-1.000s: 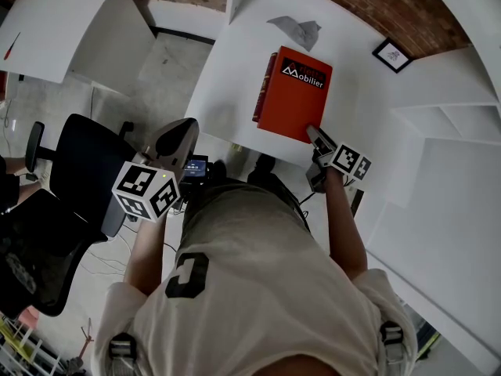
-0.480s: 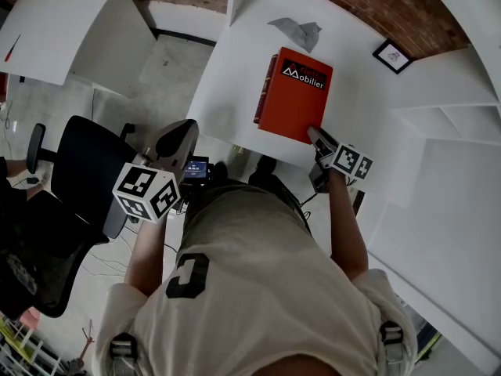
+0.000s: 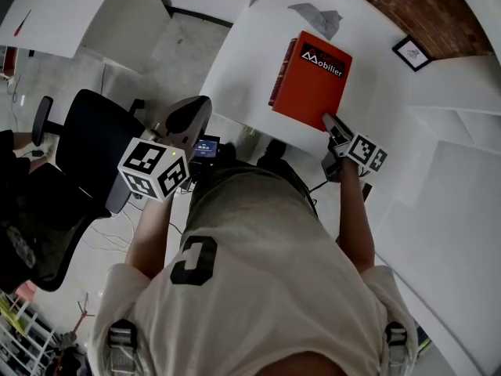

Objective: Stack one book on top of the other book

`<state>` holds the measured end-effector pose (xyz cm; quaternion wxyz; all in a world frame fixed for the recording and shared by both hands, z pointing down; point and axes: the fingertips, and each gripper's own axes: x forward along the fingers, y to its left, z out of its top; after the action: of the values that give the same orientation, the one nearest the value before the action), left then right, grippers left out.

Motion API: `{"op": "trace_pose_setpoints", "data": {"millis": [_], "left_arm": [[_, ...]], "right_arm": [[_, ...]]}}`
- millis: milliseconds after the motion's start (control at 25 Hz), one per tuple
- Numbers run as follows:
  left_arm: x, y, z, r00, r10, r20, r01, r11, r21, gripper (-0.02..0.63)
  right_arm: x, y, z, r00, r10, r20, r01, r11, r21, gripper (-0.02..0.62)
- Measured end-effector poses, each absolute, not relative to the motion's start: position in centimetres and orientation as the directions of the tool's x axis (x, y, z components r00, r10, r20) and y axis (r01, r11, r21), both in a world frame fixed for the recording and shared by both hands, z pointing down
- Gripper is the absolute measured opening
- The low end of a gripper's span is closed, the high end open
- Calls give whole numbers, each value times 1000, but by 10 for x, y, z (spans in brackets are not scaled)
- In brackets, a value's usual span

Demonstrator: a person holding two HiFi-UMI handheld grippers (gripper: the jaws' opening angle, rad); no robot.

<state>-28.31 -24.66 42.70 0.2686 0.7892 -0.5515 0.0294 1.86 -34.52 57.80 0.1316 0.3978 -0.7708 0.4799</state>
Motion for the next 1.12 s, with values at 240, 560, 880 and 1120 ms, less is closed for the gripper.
{"op": "trace_pose_setpoints", "data": {"millis": [240,560,880,1120], "left_arm": [[-290,-243,429,366,-863,348,-897,-227,380,6],[-292,-240,421,358,-871,338,-900,-224,375,6],[-293,-241,416,376,-871,316,-894,-250,372,6],[-303,-234,414,378,-867,324,-910,-284,301,6]], "right_arm": [[16,-345,582,-666,-499,554,-717,225,-659,176],[21,-350,572,-606,-580,545,-758,211,-618,222],[48,-357,524,-501,-715,487,-795,157,-586,230],[3,-335,473,-611,-710,351,-643,186,-743,172]]}}
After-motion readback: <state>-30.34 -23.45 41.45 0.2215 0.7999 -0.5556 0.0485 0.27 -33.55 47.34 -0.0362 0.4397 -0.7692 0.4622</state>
